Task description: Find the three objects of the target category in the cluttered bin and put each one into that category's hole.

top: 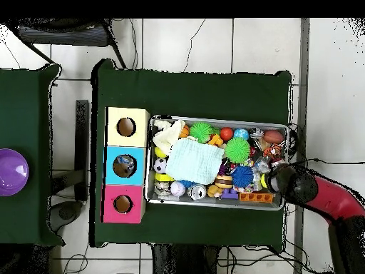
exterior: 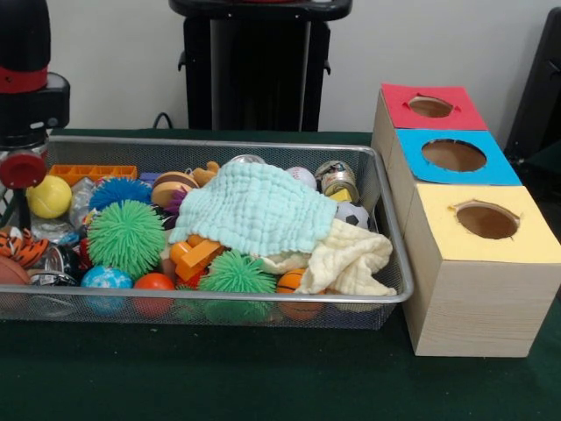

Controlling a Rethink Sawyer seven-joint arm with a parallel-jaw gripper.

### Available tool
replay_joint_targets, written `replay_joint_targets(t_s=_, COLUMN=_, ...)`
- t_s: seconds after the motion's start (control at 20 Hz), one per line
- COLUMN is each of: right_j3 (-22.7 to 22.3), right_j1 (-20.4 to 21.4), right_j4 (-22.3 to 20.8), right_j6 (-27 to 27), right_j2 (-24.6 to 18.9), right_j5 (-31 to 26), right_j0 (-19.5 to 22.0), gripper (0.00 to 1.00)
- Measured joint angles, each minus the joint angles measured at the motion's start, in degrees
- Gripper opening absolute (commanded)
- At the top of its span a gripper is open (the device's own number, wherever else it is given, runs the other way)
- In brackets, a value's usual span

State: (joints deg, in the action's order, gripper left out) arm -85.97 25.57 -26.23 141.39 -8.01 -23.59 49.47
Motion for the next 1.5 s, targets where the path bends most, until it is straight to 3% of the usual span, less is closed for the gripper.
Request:
replay_joint_targets(t_s=0.75, right_j3=-0.10, right_j1=0.04, right_j4=-0.07, right_j6=-0.02, right_j2=-4.79, right_j5=-3.31, right_j0=4.35, gripper=1.00)
replay_joint_targets(t_s=1.3, right_j3=-0.32, right_j1=-0.95, right_j4=-0.01, right_j6=-0.17, right_j2=-13.18, right_j5=-8.45, right_j0=12.24, gripper=1.00)
replay_joint_targets(t_s=1.5, right_j3=-0.47, right_j1=-3.08, right_j4=-0.15, right_j6=-0.30, right_j2=-16.40, right_j5=-8.93, right_j0=15.37, gripper=1.00)
